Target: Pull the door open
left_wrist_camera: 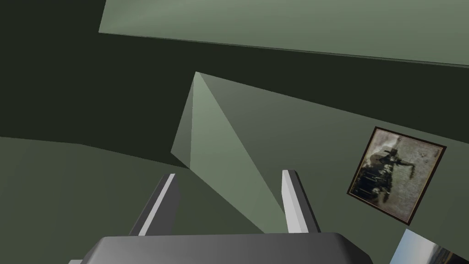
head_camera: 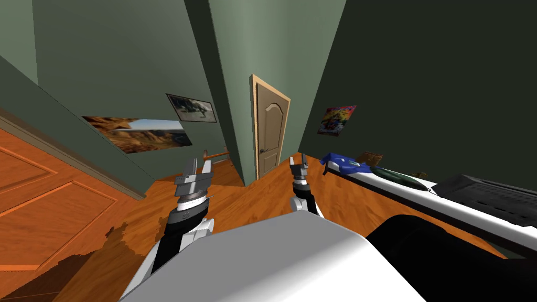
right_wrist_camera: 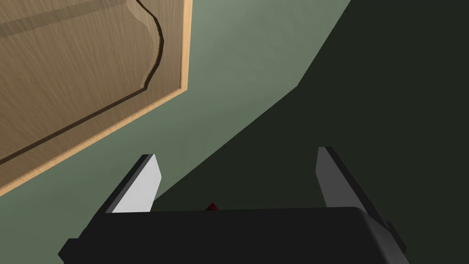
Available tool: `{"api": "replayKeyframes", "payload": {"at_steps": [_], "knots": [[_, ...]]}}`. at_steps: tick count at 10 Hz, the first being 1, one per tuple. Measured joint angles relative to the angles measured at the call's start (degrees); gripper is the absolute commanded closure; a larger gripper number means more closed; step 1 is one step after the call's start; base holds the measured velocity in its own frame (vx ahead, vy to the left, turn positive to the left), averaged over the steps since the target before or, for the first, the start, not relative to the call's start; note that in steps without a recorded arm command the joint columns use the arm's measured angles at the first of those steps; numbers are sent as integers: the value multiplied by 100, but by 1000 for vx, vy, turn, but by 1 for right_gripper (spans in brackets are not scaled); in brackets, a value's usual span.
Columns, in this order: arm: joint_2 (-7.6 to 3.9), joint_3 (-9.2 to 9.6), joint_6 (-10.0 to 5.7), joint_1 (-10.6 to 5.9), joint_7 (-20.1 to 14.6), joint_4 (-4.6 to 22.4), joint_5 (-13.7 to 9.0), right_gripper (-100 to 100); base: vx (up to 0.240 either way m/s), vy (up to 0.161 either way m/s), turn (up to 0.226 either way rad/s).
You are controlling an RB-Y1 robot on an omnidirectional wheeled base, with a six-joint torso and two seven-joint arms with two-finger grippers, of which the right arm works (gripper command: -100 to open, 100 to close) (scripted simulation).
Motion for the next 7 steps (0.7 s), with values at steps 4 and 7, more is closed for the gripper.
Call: {"api": "replayKeyframes", "payload": {"at_steps": [4, 7], "knots": [[-171, 29, 17, -208, 48, 461, -122, -100, 91, -40, 107], [-302, 88, 1, -288, 93, 790, -212, -100, 83, -44, 113]]}}
